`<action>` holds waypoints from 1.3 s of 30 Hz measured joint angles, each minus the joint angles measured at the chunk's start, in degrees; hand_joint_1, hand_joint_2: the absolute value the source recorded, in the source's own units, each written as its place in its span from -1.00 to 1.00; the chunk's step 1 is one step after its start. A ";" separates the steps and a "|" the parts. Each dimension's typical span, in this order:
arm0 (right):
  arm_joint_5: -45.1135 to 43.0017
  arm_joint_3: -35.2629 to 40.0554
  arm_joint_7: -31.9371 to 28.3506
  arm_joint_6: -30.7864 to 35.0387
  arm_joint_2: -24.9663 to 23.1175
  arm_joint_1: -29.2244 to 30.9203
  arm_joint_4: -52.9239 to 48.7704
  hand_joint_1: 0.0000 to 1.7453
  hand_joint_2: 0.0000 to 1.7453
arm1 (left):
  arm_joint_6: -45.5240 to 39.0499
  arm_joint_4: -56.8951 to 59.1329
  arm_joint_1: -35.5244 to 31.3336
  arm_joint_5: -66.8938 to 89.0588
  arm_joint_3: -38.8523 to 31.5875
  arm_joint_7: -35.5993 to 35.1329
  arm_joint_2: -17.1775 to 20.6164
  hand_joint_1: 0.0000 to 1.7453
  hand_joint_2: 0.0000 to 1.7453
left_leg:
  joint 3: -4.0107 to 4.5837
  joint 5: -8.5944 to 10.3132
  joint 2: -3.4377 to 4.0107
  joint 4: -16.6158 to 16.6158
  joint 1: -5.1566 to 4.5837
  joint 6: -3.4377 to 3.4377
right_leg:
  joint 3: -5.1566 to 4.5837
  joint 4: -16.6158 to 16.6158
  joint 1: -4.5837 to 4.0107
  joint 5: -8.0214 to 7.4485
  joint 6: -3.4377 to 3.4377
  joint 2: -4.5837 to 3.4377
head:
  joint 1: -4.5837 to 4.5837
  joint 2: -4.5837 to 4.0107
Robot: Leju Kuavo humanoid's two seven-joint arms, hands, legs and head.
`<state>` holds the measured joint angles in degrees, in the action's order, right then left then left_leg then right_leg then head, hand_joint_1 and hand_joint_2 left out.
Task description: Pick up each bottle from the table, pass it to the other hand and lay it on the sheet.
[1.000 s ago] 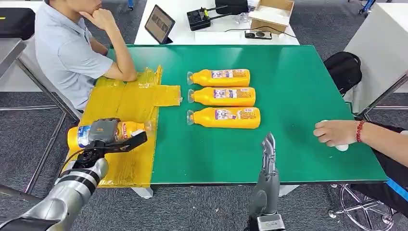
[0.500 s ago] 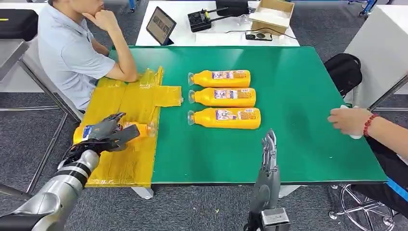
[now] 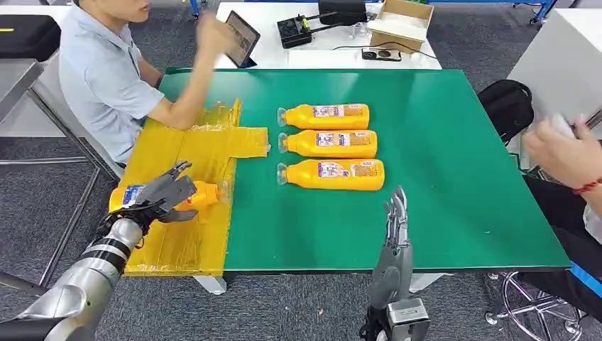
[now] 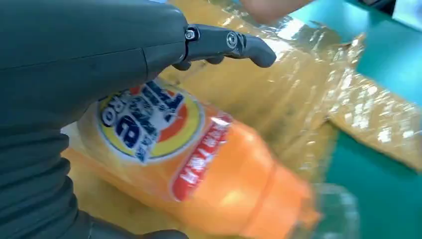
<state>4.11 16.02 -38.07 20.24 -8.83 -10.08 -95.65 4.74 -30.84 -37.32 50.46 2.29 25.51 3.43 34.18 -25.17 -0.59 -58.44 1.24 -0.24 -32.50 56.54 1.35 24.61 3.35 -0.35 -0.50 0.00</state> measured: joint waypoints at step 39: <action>40.57 -10.38 21.31 5.27 7.52 9.34 21.60 -1.00 1.00 | -22.58 -61.11 40.98 -35.35 12.24 0.57 -14.29 -1.00 1.00 | 0.64 -0.05 0.08 -0.02 -0.03 0.03 | -0.62 -0.08 0.01 -0.01 0.02 -0.03 | -0.02 0.00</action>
<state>44.68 5.64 -16.76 25.50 -1.31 -0.74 -74.05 -17.84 -91.95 3.67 15.11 14.54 26.08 -10.86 34.82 -25.21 -0.51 -58.45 1.21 -0.21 -33.12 56.47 1.37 24.60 3.36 -0.38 -0.52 0.00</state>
